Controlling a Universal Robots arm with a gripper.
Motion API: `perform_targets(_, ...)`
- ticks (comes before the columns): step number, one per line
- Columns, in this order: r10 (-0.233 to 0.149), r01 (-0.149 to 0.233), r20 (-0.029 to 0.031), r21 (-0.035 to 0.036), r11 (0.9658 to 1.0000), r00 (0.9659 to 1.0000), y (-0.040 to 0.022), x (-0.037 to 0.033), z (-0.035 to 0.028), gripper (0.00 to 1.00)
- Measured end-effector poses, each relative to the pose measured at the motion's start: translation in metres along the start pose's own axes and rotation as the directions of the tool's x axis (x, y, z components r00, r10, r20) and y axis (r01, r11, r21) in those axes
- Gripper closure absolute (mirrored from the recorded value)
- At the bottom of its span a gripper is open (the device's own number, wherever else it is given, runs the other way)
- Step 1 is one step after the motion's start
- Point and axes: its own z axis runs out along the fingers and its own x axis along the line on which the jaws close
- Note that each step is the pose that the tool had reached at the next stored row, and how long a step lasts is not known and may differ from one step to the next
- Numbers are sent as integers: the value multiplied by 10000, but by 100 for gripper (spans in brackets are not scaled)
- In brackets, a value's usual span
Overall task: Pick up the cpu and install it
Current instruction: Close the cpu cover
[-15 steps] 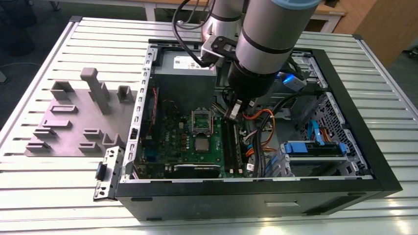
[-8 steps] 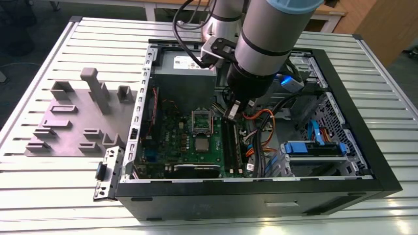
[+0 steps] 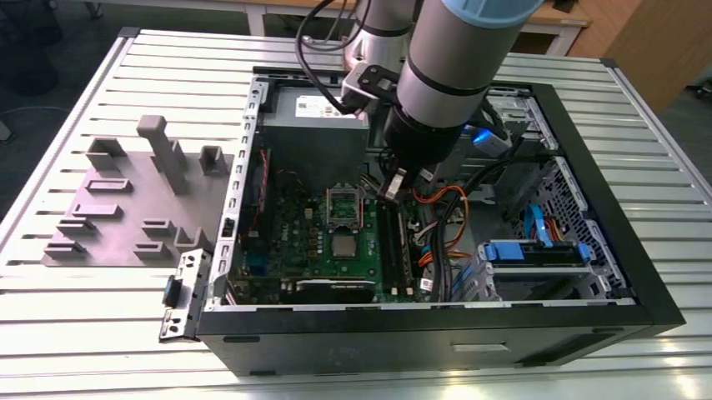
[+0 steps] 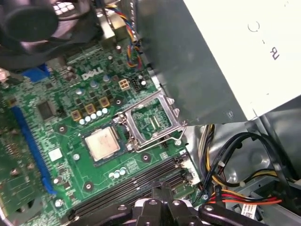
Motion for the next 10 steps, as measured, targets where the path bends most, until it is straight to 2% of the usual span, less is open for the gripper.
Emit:
perform_targets(5, 140, -140, 22, 1, 9999, 9999, 18, -42, 72, 89)
perform_targets(10, 140, -139, 117, -51, 9999, 9998, 30, -70, 116, 89)
